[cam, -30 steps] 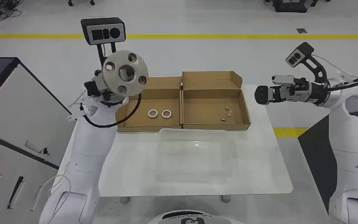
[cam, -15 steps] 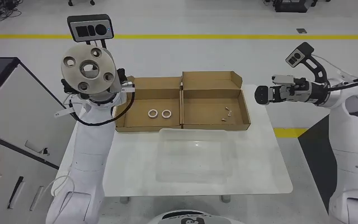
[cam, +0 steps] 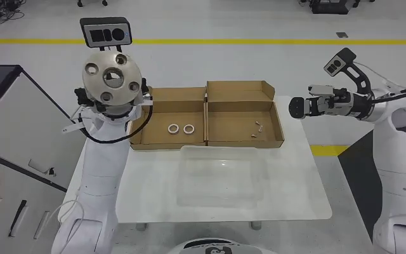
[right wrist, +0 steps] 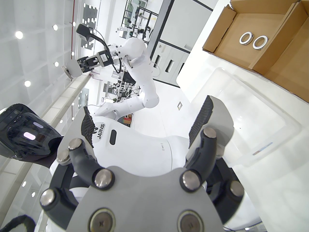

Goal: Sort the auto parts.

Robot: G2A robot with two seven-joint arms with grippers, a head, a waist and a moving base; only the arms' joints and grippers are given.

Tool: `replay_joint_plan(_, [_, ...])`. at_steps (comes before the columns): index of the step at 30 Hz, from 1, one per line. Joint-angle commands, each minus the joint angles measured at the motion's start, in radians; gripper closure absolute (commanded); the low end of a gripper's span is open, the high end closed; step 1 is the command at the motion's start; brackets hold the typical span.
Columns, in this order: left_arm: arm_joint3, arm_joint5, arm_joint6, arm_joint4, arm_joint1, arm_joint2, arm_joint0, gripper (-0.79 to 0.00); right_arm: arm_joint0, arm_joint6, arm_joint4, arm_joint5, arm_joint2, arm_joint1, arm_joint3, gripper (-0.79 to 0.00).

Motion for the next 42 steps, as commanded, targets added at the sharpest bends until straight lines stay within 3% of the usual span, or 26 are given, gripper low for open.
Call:
replay_joint_plan(1, [0.0, 0.018, 0.017, 0.082, 0.005, -0.012, 0.004, 0.0, 0.0, 0.0, 0.0, 0.0, 0.0, 0.0, 0.0, -0.785])
replay_joint_plan(11, [0.025, 0.069, 0.125, 0.306, 0.021, -0.049, 0.022, 0.0, 0.0, 0.0, 0.0, 0.0, 0.0, 0.0, 0.0, -0.785])
replay_joint_plan(17, [0.075, 0.147, 0.201, 0.567, 0.044, -0.1, 0.017, 0.0, 0.0, 0.0, 0.0, 0.0, 0.0, 0.0, 0.0, -0.785])
replay_joint_plan(26, [0.057, 0.292, 0.154, 0.902, 0.089, -0.176, 0.076, 0.0, 0.0, 0.0, 0.0, 0.0, 0.0, 0.0, 0.0, -0.785])
replay_joint_plan(32, [0.041, 0.366, 0.108, 1.175, 0.117, -0.173, 0.088, 0.0, 0.0, 0.0, 0.0, 0.0, 0.0, 0.0, 0.0, -0.785])
replay_joint_plan(37, [0.086, 0.376, 0.086, 1.332, 0.132, -0.136, 0.049, 0.0, 0.0, 0.0, 0.0, 0.0, 0.0, 0.0, 0.0, -0.785])
replay_joint_plan(42, [0.186, 0.347, 0.081, 1.463, 0.141, -0.083, -0.037, 0.0, 0.0, 0.0, 0.0, 0.0, 0.0, 0.0, 0.0, -0.785])
